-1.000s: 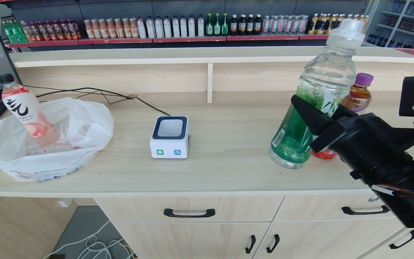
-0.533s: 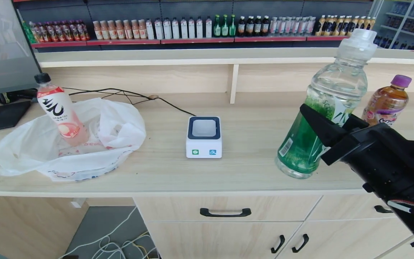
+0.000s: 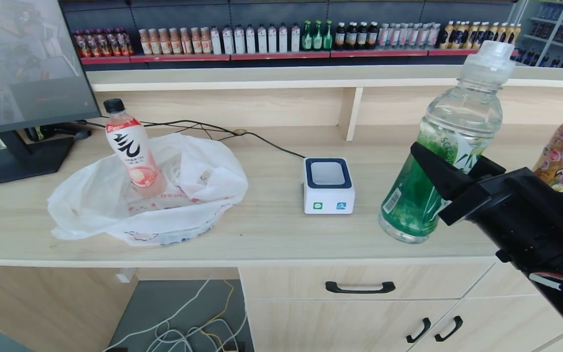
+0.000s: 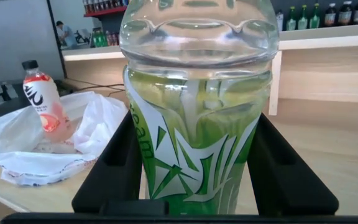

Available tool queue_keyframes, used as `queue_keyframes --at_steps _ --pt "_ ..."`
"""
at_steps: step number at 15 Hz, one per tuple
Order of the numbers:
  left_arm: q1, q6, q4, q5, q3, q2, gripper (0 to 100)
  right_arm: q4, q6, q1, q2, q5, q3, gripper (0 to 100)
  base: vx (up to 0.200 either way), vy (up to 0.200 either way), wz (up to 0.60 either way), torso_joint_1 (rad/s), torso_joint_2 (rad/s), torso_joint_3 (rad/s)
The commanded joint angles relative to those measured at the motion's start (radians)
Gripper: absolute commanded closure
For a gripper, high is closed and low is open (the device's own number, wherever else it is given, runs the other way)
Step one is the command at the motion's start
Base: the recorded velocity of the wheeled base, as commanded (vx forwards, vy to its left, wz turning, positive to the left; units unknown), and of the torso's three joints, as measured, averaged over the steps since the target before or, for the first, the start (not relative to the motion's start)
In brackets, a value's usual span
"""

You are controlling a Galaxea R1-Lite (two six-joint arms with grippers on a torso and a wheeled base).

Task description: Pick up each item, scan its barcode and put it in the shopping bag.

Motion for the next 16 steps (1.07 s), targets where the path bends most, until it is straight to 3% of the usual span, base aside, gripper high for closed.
queue_keyframes --at_steps 1,5,7,8,10,12,14,16 --pt "0.000 -0.001 0.000 0.000 0.000 0.000 0 -0.001 -0.017 -0.006 0.004 -0.003 -0.016 100 0.000 0.200 0.00 0.002 0.00 0.002" --pt "0.000 -0.001 0.000 0.000 0.000 0.000 0 -0.001 -0.038 -0.054 0.001 0.046 -0.035 100 0.000 0.200 0.00 0.005 0.00 0.005" --pt "0.000 0.001 0.000 0.000 0.000 0.000 0 -0.001 -0.115 -0.121 -0.005 0.140 0.011 100 0.000 0.200 0.00 0.002 0.00 0.000" --pt "0.000 0.001 0.000 0.000 0.000 0.000 0 -0.001 -0.115 -0.121 -0.005 0.140 0.011 100 0.000 0.000 0.00 0.000 0.00 0.000" --pt "0.000 0.002 0.000 0.000 0.000 0.000 0 -0.001 -0.207 -0.192 0.011 0.290 -0.010 100 0.000 0.000 0.00 0.000 0.00 0.000" --pt "0.000 0.001 0.000 0.000 0.000 0.000 0 -0.001 -0.218 -0.195 0.039 0.318 -0.051 100 0.000 0.000 0.00 0.000 0.00 0.000" --pt "0.000 0.001 0.000 0.000 0.000 0.000 0 0.020 -0.270 -0.207 0.077 0.382 -0.193 100 0.000 0.000 0.00 0.000 0.00 0.000" --pt "0.000 0.001 0.000 0.000 0.000 0.000 0 0.048 -0.362 -0.268 0.088 0.499 -0.217 100 0.000 0.000 0.00 0.000 0.00 0.000"
